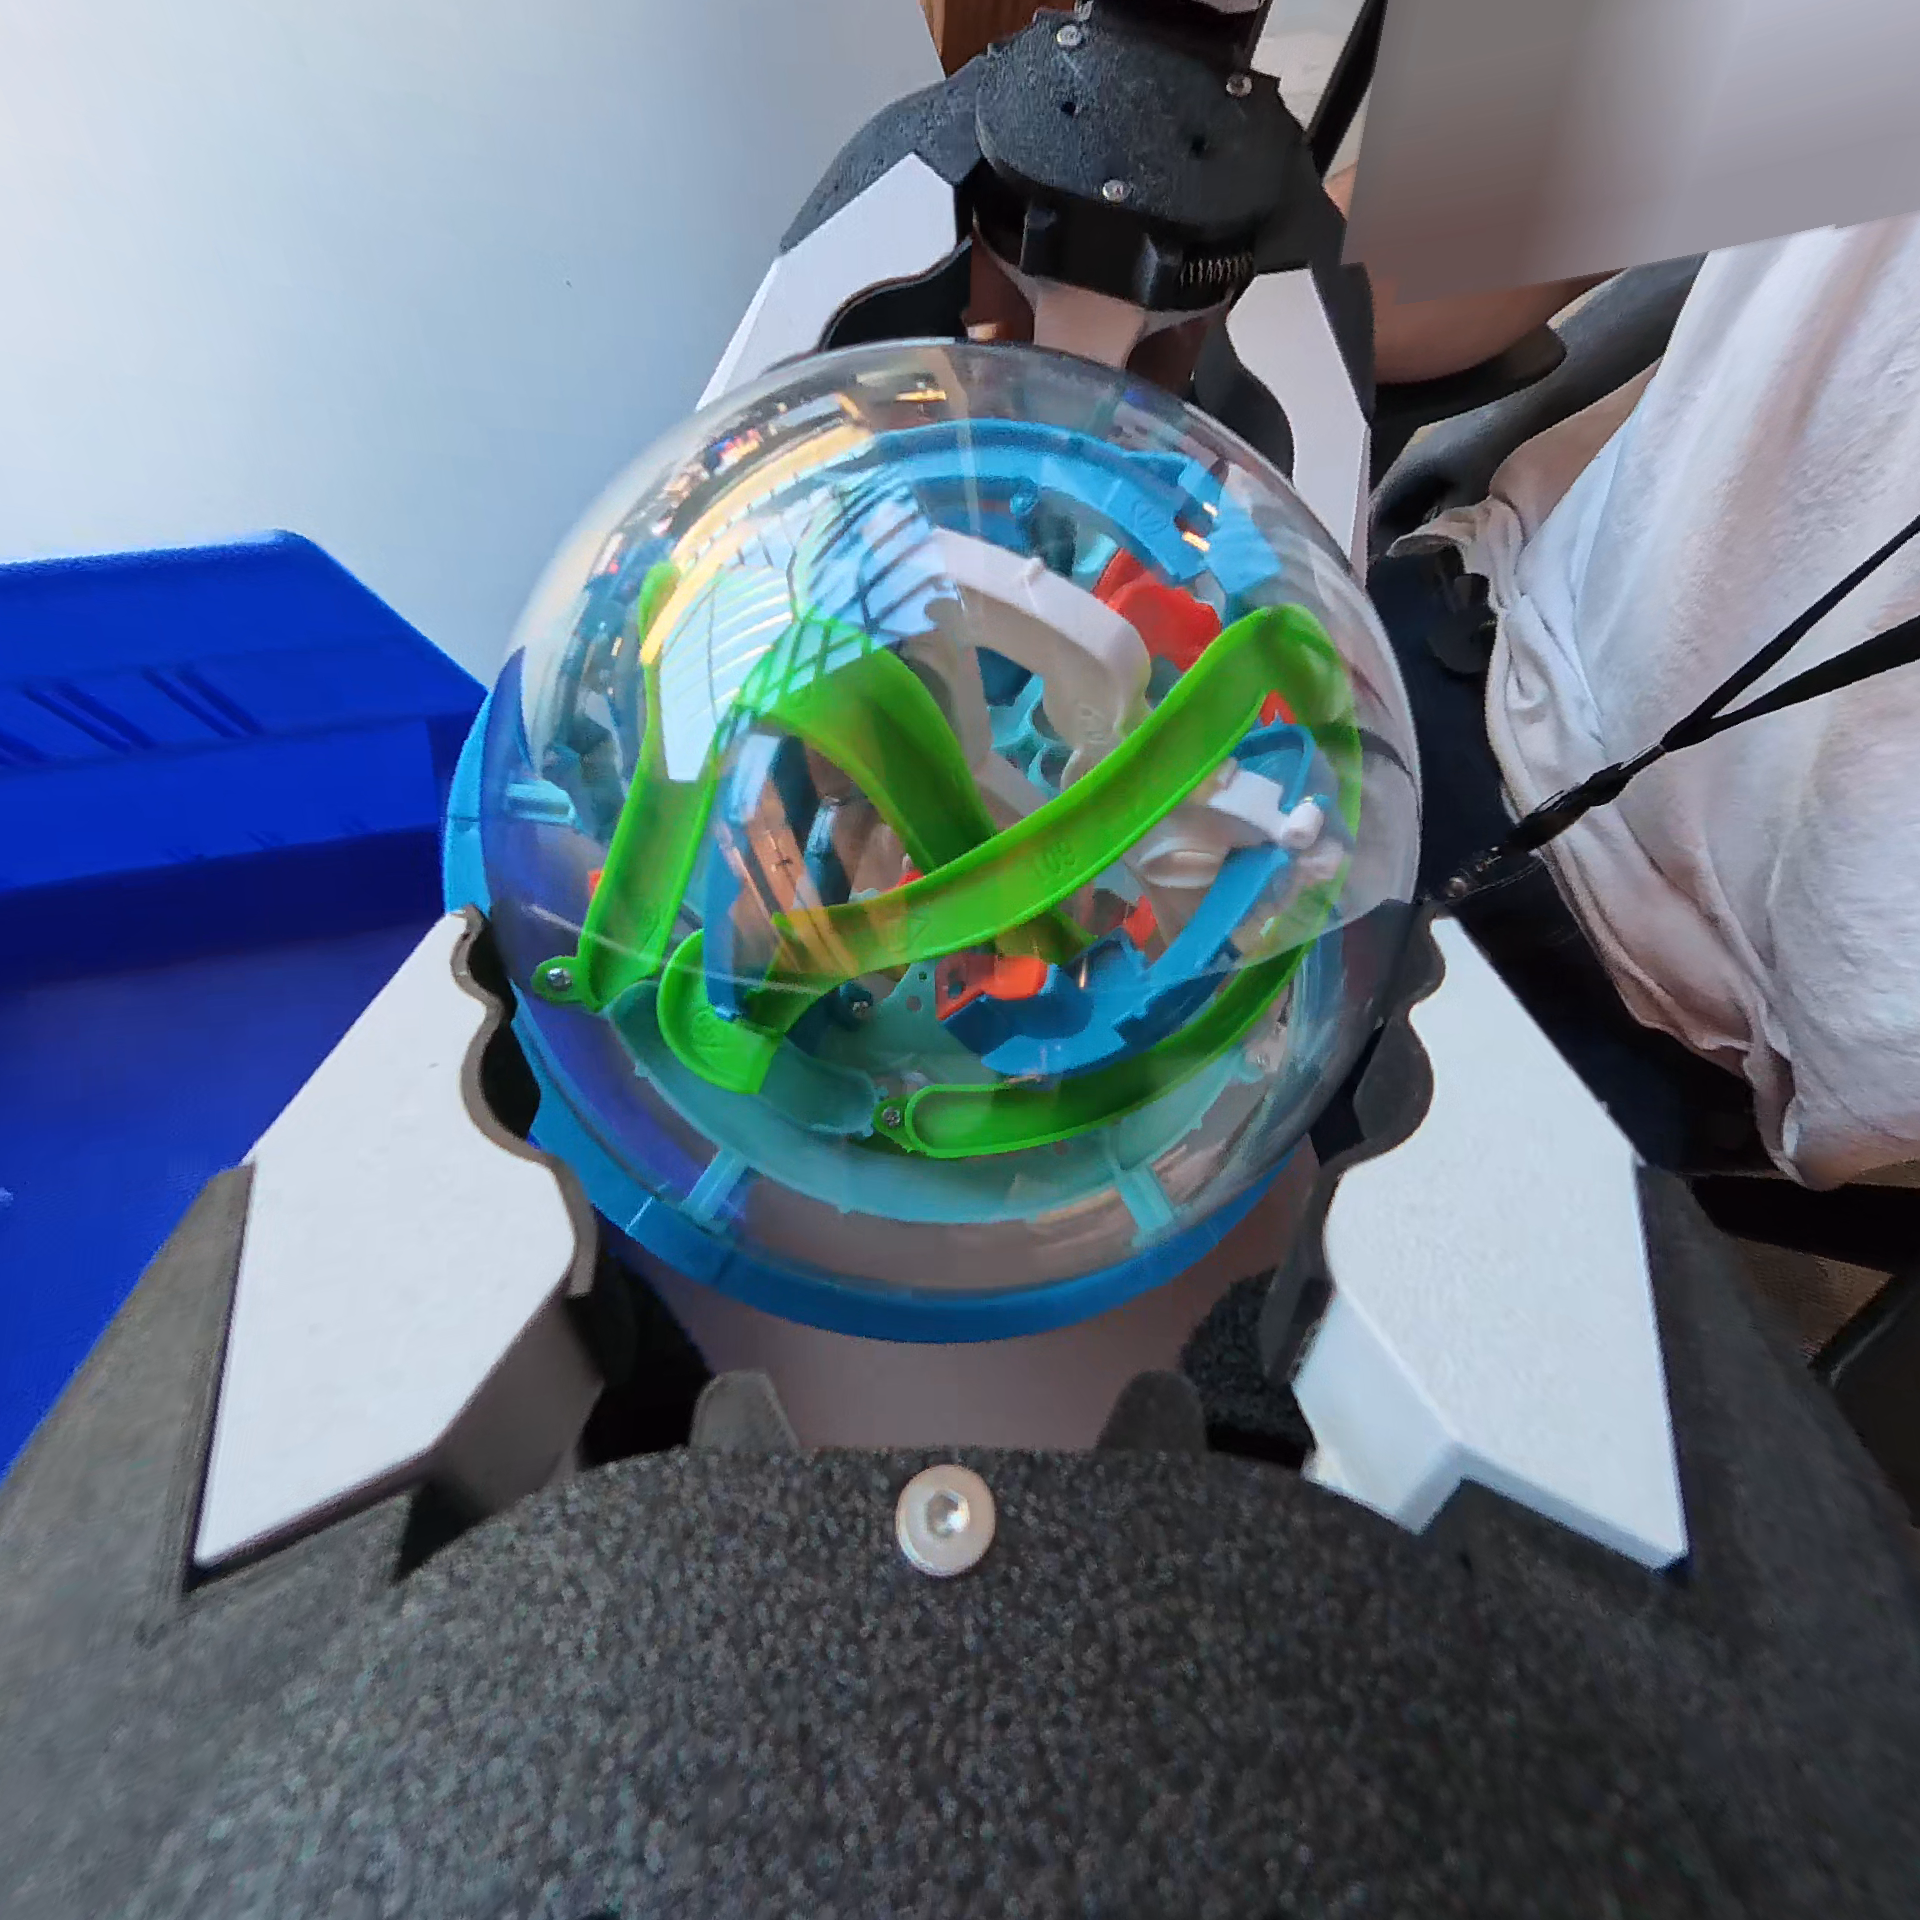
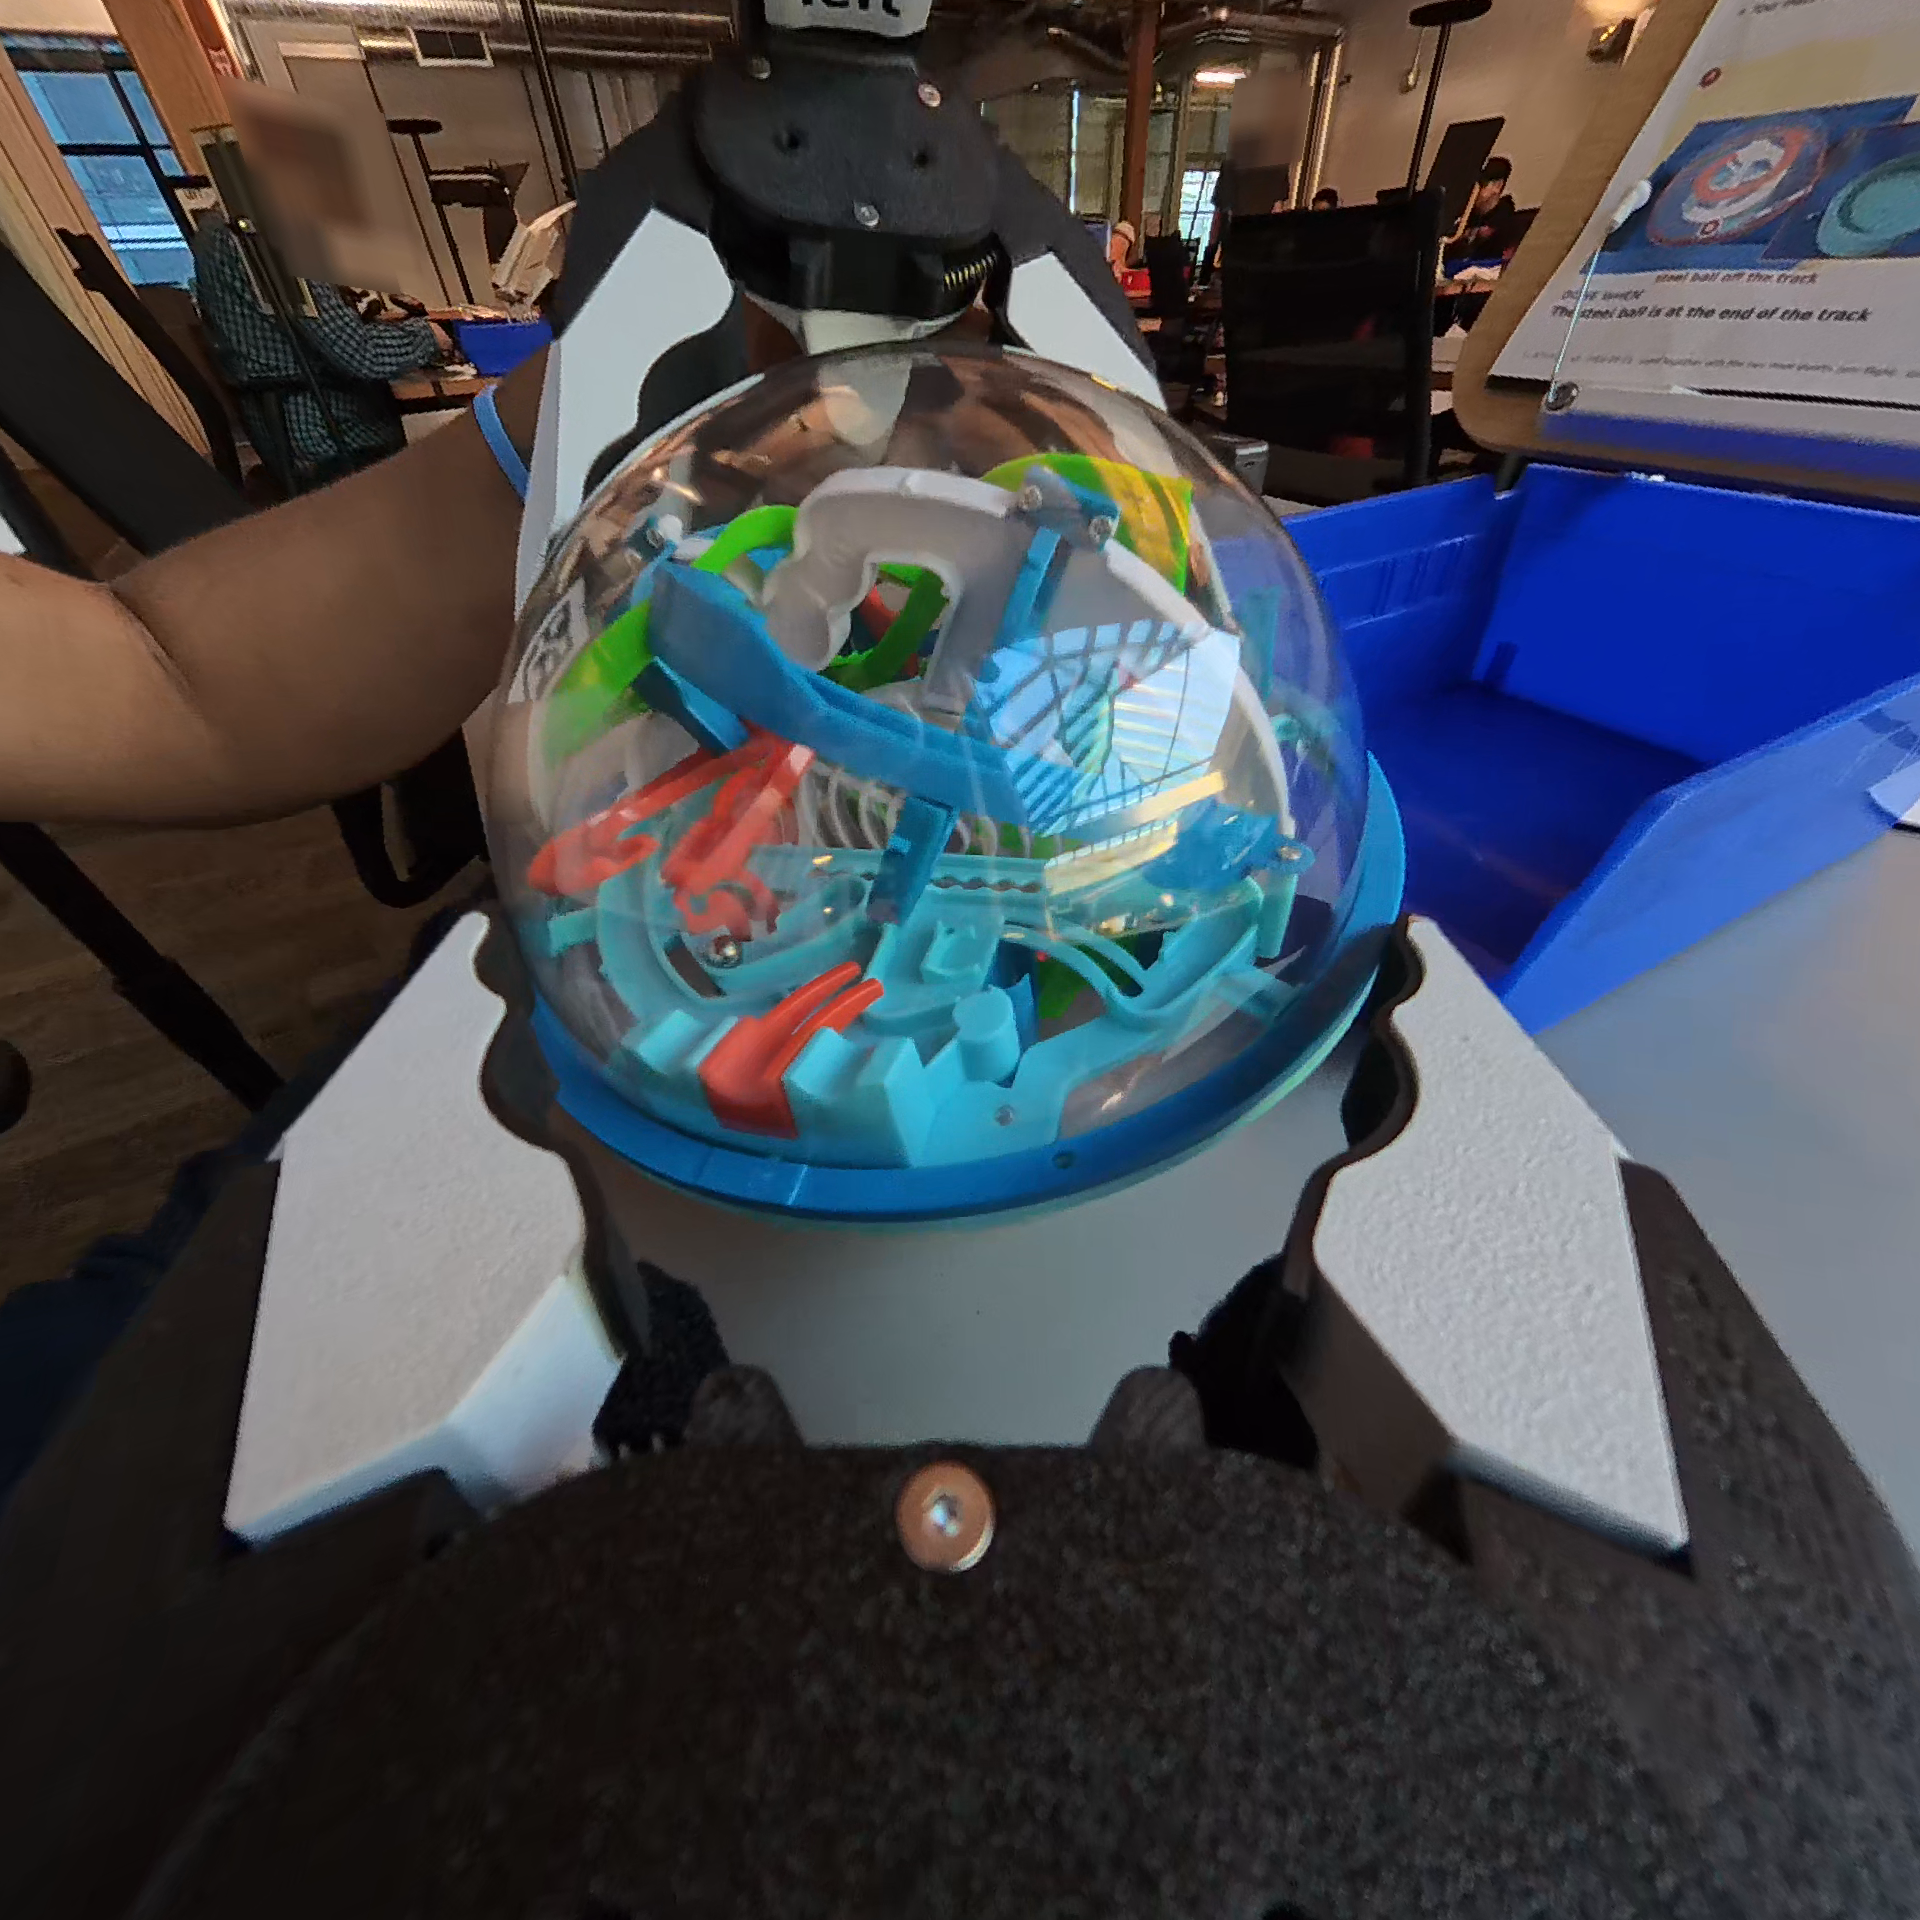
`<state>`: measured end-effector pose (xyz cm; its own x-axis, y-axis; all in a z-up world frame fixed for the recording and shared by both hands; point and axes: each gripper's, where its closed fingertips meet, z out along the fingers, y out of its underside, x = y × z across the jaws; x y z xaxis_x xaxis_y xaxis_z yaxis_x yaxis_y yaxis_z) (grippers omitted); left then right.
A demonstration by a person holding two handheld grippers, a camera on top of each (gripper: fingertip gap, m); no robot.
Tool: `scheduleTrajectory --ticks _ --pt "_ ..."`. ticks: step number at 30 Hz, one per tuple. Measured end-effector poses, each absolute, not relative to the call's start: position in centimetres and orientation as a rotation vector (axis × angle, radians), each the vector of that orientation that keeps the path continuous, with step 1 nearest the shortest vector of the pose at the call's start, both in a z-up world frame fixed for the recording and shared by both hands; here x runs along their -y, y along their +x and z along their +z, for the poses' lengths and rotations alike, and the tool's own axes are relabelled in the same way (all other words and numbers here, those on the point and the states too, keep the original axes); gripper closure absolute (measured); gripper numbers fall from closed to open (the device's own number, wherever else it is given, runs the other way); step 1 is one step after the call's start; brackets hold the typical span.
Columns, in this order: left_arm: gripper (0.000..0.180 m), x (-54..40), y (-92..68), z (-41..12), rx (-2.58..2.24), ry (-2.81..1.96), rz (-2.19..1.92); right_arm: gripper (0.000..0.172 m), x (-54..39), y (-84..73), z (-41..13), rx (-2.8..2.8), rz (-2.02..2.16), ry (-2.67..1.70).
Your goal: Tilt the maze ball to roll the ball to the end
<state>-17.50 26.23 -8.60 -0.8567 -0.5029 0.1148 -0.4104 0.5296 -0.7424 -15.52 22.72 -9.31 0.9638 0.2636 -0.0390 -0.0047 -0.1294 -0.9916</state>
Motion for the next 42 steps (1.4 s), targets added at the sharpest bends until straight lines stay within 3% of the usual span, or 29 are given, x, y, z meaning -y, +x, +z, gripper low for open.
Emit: scheduleTrajectory --ticks 6,14,26,42 --pt "0.022 -27.1 -18.6 -9.1 -2.632 -0.832 -1.158 0.028 -22.1 -15.9 -9.3 0.234 0.282 -1.697" --pt "0.022 -28.3 -19.7 -9.5 -2.534 -0.92 -1.186 0.021 -22.9 -17.8 -11.0 0.211 0.415 -1.755" --pt "0.023 -26.6 -20.1 -9.2 -2.283 -0.953 -1.206 0.018 -23.8 -17.8 -9.6 0.009 0.465 -1.676" --pt "0.022 -26.0 -23.6 -10.7 -2.115 -1.16 -1.212 0.018 -22.9 -20.5 -8.0 0.365 0.308 -1.761"
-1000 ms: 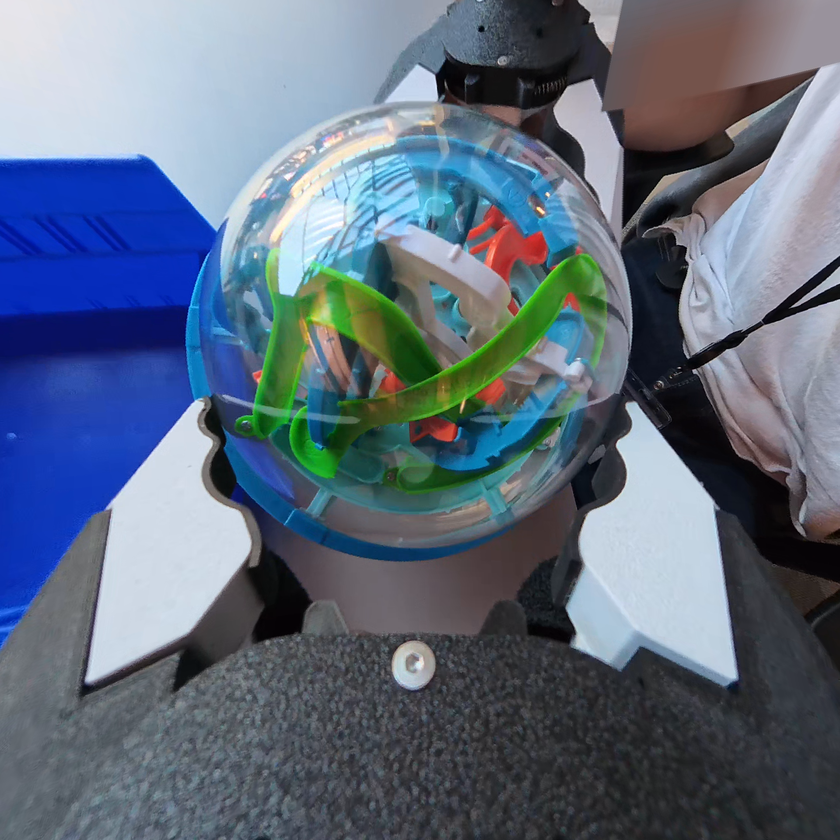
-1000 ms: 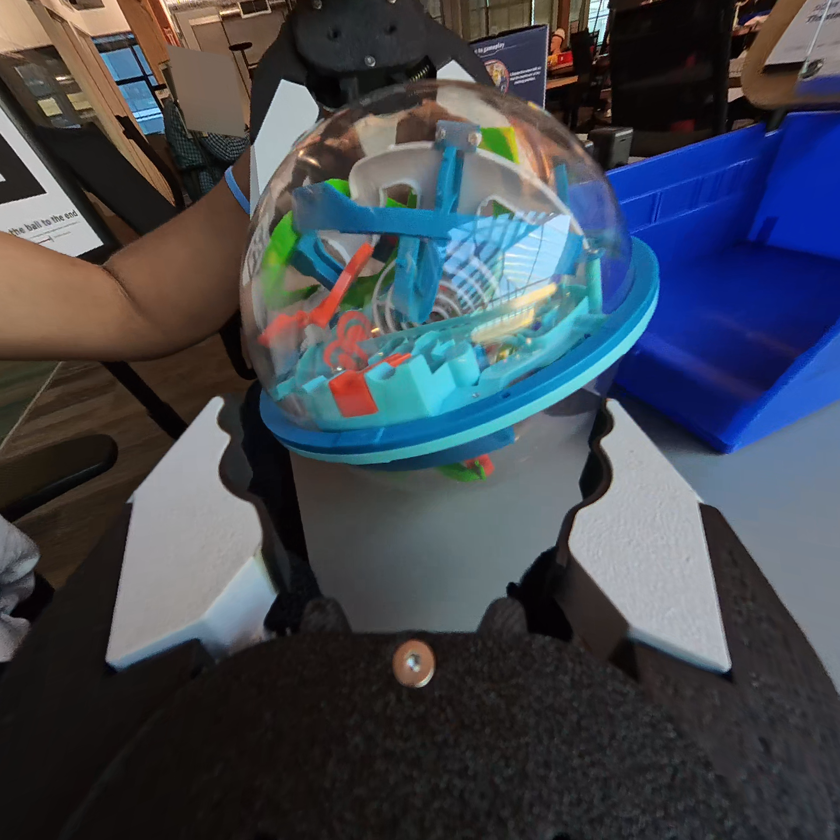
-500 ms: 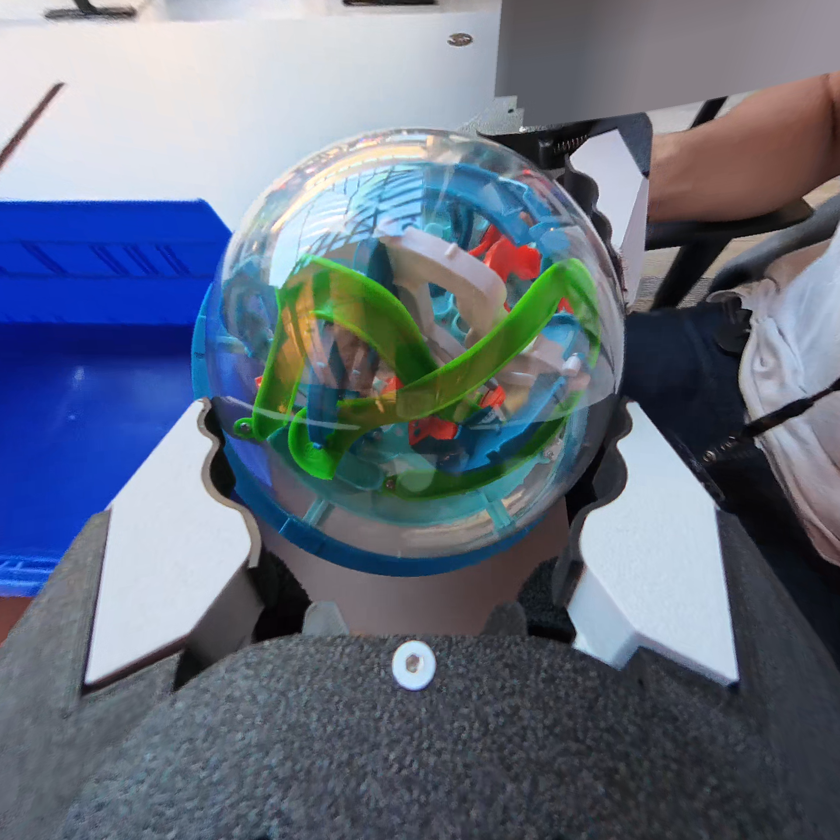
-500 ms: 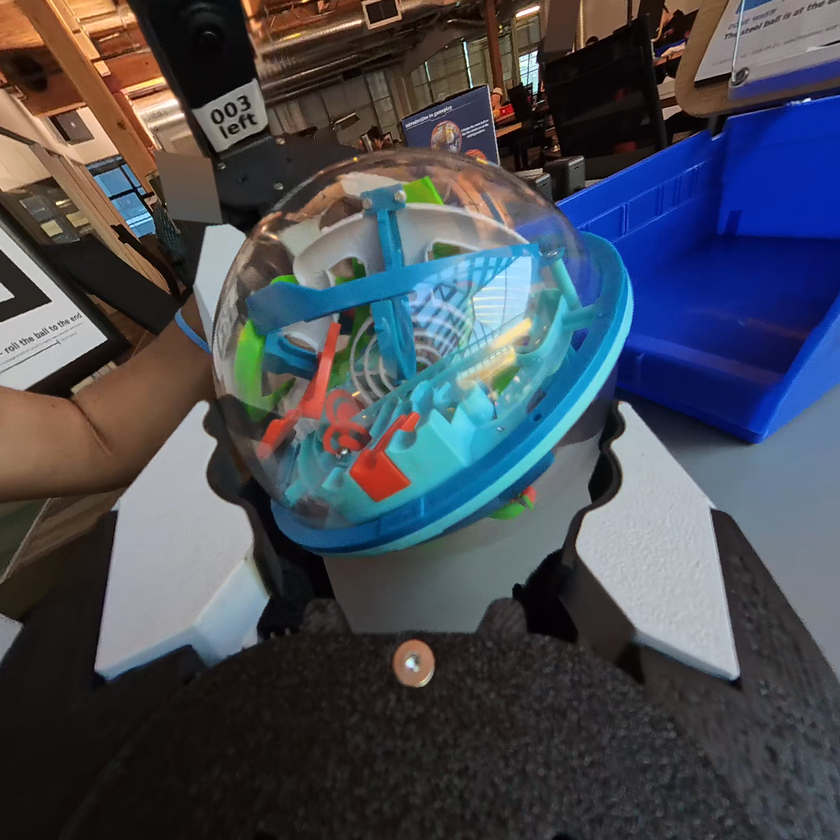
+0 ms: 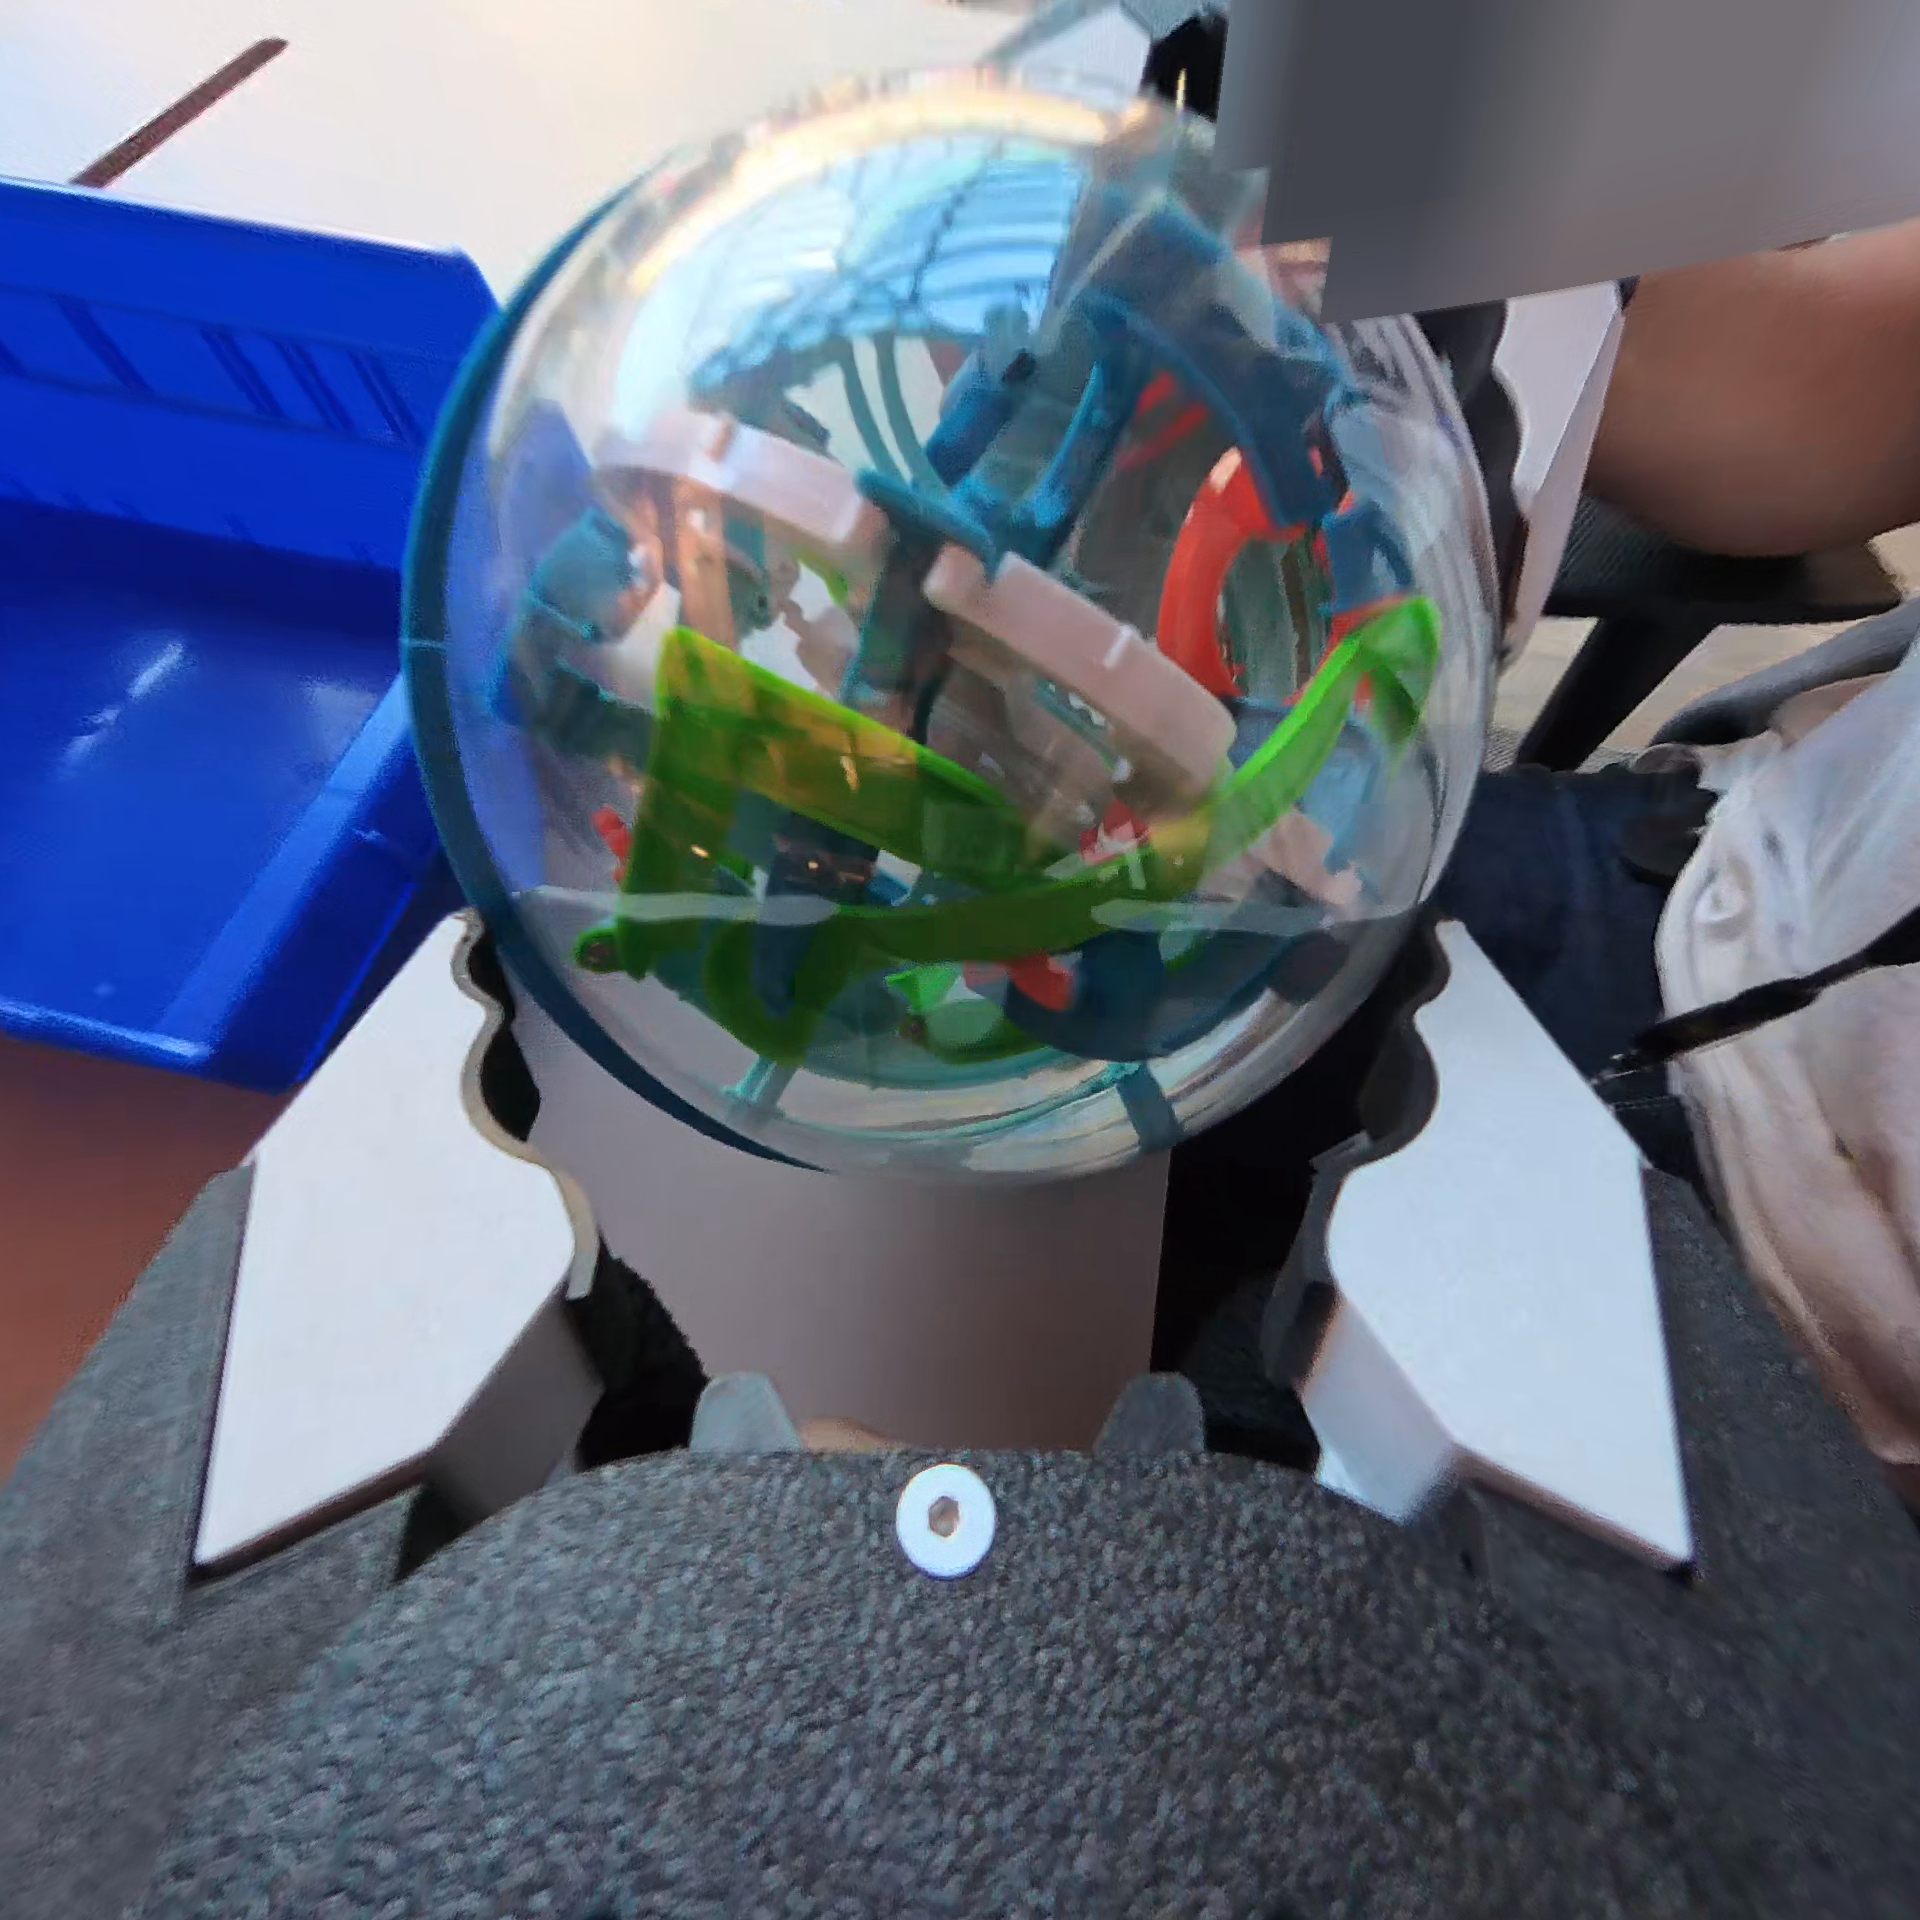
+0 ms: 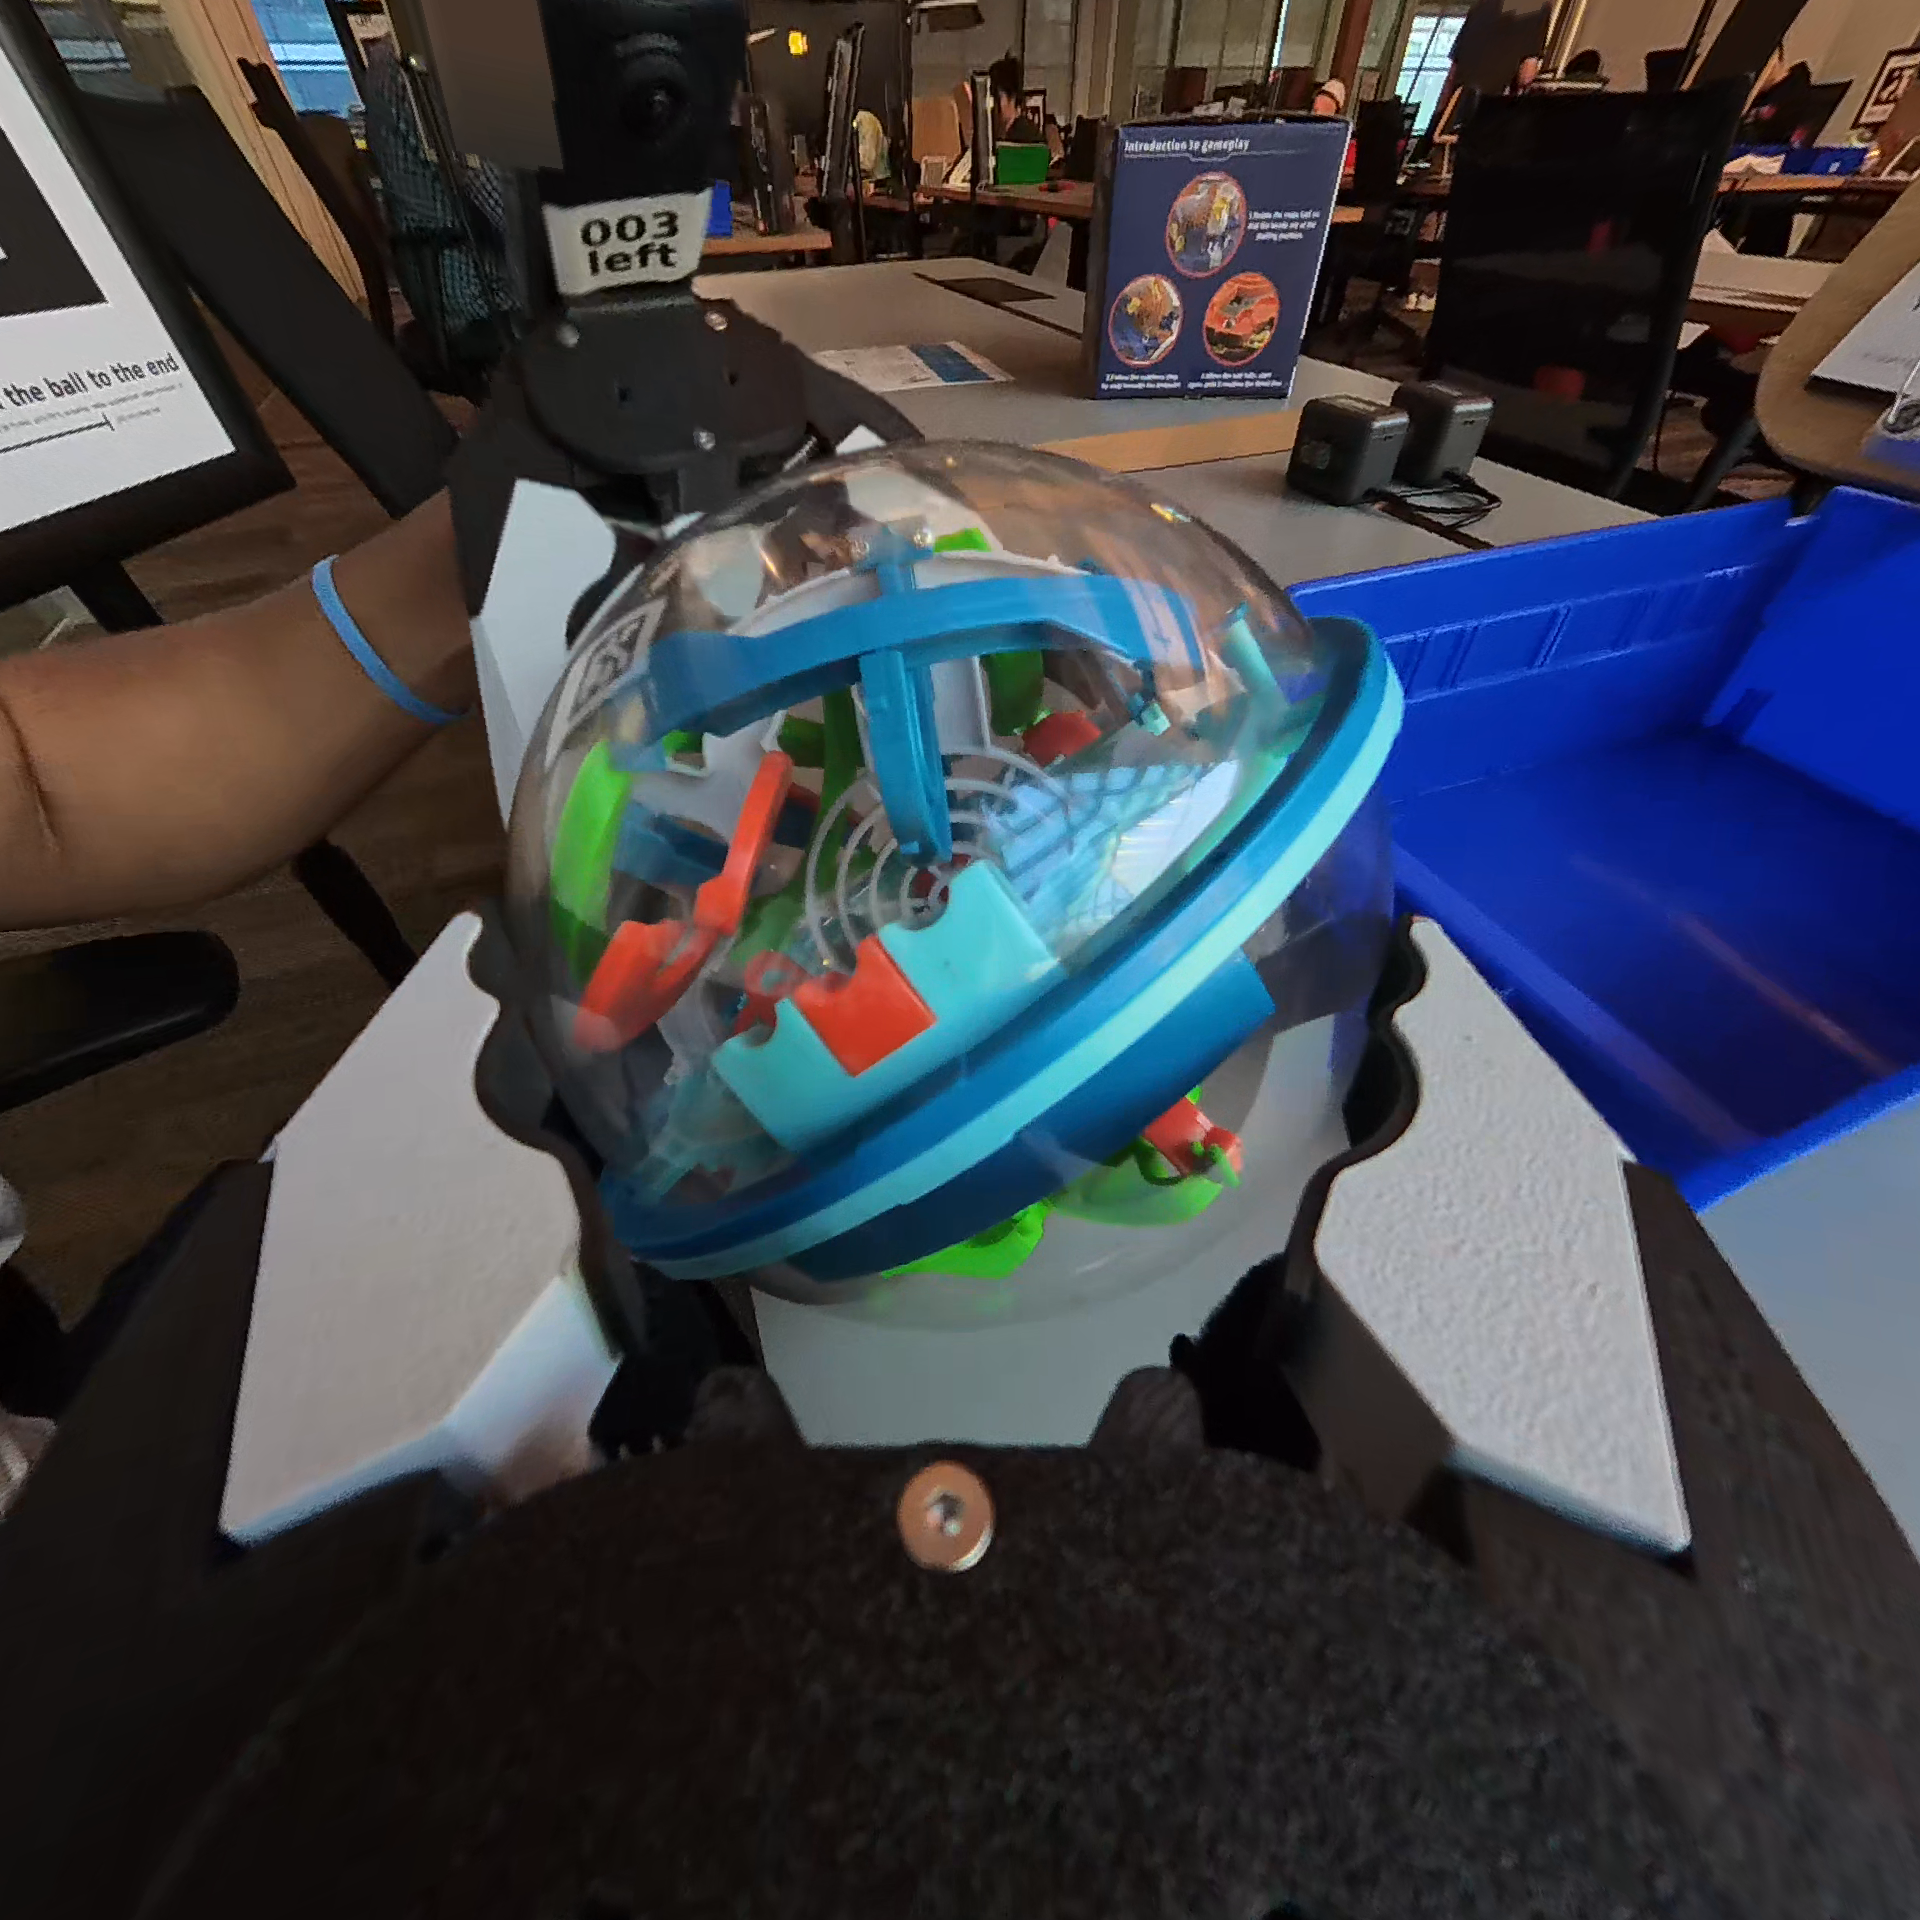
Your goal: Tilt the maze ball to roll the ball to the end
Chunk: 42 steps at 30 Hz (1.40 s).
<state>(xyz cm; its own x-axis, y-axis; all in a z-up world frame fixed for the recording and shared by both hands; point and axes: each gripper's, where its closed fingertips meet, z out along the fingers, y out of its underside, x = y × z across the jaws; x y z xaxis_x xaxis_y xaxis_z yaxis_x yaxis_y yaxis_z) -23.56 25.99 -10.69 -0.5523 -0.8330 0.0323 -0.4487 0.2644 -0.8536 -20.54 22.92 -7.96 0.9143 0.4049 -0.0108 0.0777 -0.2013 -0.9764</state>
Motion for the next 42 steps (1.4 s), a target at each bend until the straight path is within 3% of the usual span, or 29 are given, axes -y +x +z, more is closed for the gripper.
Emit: scheduleTrajectory --ticks 9,19,25,34,42 --pt "0.025 -25.5 -22.8 -8.9 -2.114 -1.143 -1.371 0.022 -22.8 -20.8 -7.5 0.403 0.298 -1.746" --pt "0.025 -26.5 -24.7 -9.7 -2.091 -1.143 -1.38 0.026 -20.9 -18.0 -9.9 0.286 0.807 -1.704" --pt "0.027 -27.5 -25.0 -9.8 -2.052 -1.189 -1.42 0.034 -22.0 -18.3 -8.7 0.391 1.021 -1.652" --pt "0.026 -27.7 -25.8 -10.2 -1.734 -1.479 -1.231 0.034 -25.3 -19.9 -10.0 0.508 1.11 -1.666" --pt "0.023 -27.4 -26.3 -10.3 -1.648 -1.399 -1.302 0.035 -25.2 -20.7 -9.7 0.492 1.088 -1.634"
